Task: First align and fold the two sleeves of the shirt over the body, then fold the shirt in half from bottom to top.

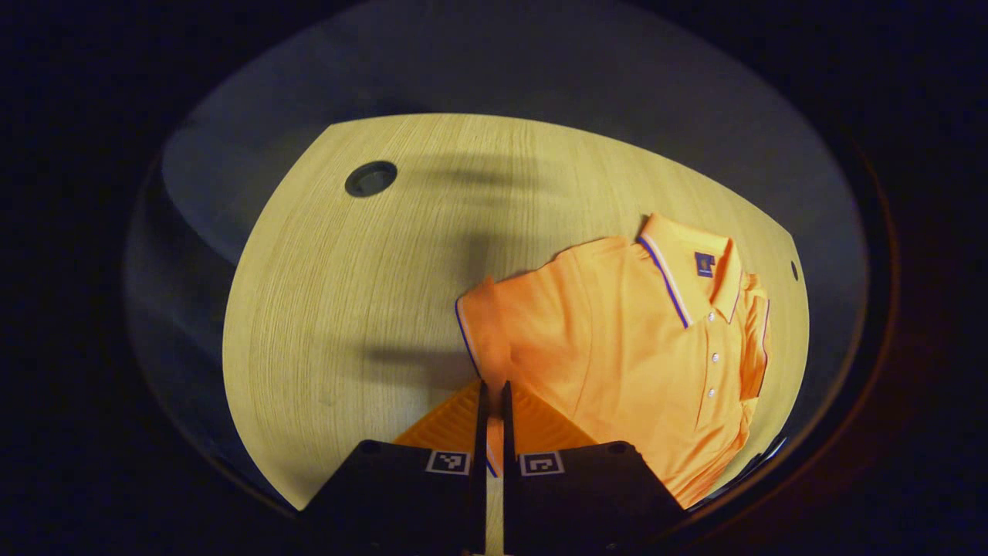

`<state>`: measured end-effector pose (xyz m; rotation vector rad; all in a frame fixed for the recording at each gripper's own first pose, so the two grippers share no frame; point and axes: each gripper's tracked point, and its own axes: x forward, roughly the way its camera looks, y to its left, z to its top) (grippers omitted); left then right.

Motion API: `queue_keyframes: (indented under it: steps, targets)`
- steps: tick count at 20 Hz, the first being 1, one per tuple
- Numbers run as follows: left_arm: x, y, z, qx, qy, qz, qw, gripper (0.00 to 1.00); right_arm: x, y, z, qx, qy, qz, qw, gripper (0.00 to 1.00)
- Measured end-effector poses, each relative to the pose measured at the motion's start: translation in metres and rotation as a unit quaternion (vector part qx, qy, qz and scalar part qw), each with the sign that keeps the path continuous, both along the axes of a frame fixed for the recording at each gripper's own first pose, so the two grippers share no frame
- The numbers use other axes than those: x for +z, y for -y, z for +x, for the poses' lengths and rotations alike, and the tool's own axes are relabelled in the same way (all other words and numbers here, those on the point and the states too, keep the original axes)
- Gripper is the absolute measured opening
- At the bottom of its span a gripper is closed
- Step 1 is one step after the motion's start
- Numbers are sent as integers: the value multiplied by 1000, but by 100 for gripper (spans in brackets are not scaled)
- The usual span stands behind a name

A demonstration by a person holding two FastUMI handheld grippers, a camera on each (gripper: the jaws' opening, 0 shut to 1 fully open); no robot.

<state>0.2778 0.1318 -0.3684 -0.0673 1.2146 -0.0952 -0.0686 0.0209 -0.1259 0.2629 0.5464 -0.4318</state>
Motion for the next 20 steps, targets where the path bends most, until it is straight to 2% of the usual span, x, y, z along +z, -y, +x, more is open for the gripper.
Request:
queue_keyframes:
  steps: [4, 9, 16, 20]
  targets:
    - [24, 40, 13, -65, 40, -9, 997, 9, -6, 0, -10, -11, -7, 9, 1000, 96]
    - [28, 88, 17, -116, 46, -34, 992, 9, -8, -1, -22, -20, -13, 7, 1000, 96]
    - [17, 147, 17, -151, 32, -58, 986, 9, -12, -2, -37, -40, -23, 17, 999, 96]
    - [4, 167, 11, -139, 10, -77, 987, 12, -15, -2, -42, -50, -27, 20, 998, 97]
